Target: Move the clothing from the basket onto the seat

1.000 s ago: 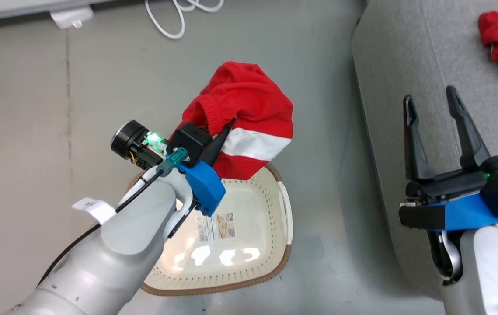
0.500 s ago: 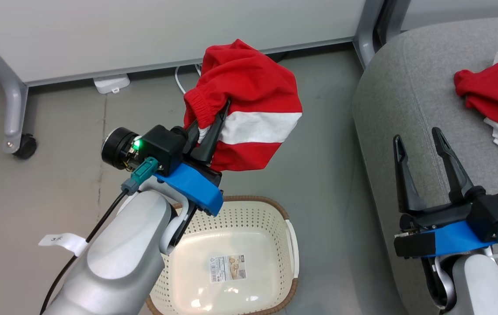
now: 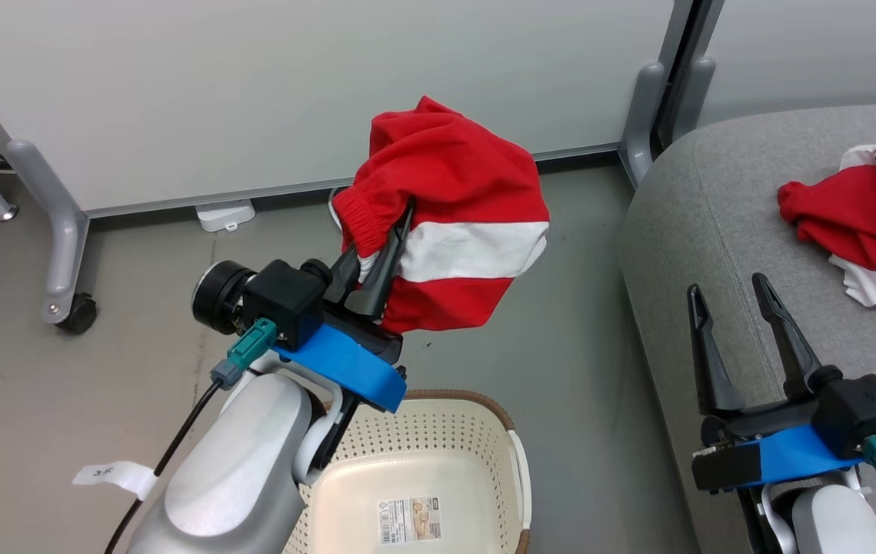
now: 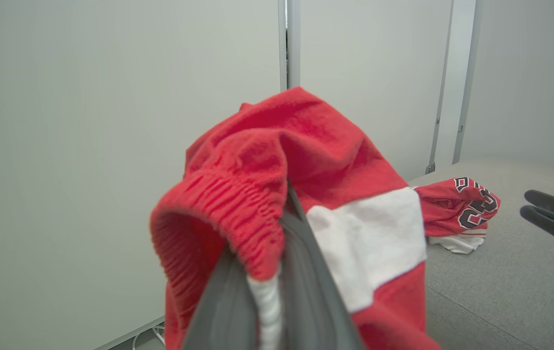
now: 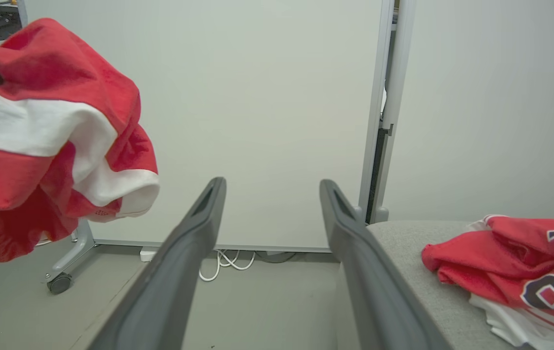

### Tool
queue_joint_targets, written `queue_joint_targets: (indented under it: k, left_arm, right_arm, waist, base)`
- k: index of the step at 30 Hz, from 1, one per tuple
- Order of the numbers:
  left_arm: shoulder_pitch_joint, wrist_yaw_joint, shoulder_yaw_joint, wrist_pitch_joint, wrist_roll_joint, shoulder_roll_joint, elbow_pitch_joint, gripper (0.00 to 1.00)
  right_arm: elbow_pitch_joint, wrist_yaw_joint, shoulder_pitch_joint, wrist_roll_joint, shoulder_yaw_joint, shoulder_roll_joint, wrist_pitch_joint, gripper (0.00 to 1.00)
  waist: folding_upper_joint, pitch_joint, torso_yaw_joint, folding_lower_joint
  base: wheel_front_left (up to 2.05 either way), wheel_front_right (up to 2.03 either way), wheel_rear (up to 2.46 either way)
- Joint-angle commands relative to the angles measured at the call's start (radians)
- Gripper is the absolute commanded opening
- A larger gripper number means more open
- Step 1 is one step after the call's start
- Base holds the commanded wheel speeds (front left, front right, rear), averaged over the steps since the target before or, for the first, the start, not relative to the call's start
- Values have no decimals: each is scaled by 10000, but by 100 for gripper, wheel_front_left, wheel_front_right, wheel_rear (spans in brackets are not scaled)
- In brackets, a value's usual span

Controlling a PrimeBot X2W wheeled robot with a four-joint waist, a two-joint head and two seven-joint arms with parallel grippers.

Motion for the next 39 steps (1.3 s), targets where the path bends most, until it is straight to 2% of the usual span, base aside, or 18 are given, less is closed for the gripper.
queue_joint_targets:
  k: [1, 14, 30, 39]
  left_arm:
    - [148, -49, 71, -50, 72, -7, -64, 0]
    - [412, -152, 288, -50, 411, -129, -23, 0]
    - [-180, -262, 232, -50, 755, -428, -88, 0]
    - [-338, -318, 15, -50, 854, -656, -68, 0]
  right_arm:
    - [13, 5, 153, 74, -12, 21, -4, 100]
    - [-35, 5, 6, 132, 278, 25, -4, 100]
    - [178, 5, -935, 880, 3094, -9, -4, 100]
    - [1073, 5, -1715, 1630, 3727, 3, -4, 100]
  waist:
    - [-1, -87, 39, 2]
    - [-1, -240, 147, 2]
    - [-1, 200, 461, 2]
    - [-1, 468, 697, 2]
  base:
    - [0, 0, 0]
    - [0, 0, 0]
    - [0, 0, 0]
    - [0, 0, 0]
